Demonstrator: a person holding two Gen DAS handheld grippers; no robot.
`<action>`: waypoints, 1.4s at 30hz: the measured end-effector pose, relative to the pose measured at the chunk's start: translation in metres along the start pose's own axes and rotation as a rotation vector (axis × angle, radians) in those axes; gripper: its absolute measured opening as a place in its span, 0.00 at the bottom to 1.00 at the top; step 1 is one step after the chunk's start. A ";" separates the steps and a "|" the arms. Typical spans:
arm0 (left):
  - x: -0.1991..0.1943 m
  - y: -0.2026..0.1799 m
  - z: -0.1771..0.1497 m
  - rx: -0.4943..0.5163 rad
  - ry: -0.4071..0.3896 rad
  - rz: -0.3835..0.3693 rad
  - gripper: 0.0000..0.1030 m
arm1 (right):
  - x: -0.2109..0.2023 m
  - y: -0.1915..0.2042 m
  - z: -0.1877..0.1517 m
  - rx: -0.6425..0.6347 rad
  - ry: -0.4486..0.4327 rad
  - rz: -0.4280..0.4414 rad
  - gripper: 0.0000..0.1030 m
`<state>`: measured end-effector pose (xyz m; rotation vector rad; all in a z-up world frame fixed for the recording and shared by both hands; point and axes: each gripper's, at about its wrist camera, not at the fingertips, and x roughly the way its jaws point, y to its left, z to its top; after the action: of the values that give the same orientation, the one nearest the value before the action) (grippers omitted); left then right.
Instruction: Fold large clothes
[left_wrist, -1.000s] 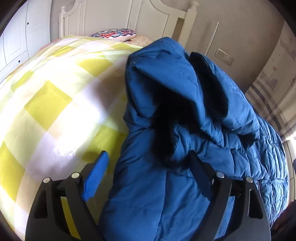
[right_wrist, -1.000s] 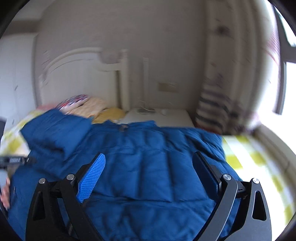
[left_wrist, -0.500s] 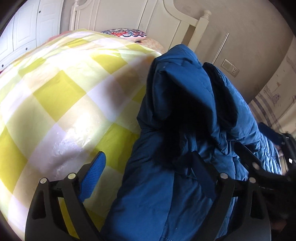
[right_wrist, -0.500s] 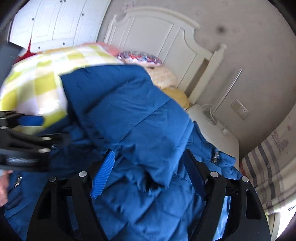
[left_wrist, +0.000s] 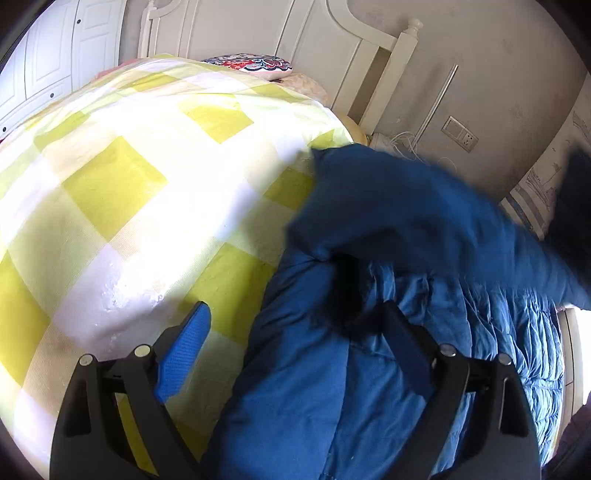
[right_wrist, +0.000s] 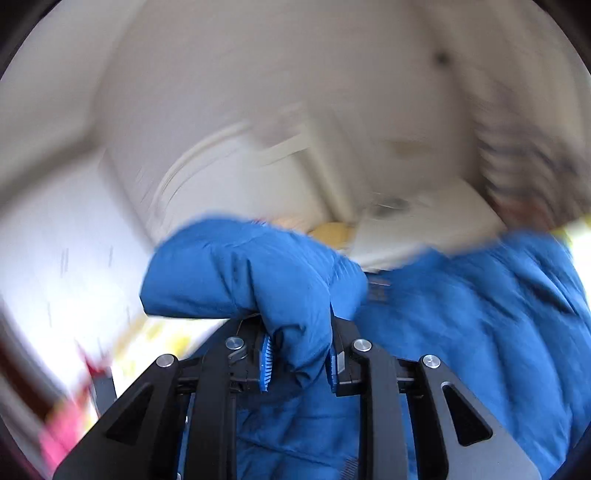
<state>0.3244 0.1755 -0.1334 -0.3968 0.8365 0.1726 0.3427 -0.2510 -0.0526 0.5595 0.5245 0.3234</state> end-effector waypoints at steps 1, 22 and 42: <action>0.000 -0.002 0.001 0.003 0.002 0.002 0.91 | 0.002 -0.022 0.002 0.052 0.039 -0.036 0.22; 0.003 -0.005 0.005 0.011 0.004 0.003 0.93 | -0.009 -0.091 -0.048 0.216 0.201 -0.141 0.22; -0.094 0.002 -0.001 -0.088 -0.455 0.008 0.85 | 0.009 -0.035 -0.051 -0.339 0.202 -0.554 0.46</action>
<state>0.2613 0.1777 -0.0643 -0.4158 0.3834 0.2947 0.3269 -0.2543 -0.1135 0.0396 0.7767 -0.0637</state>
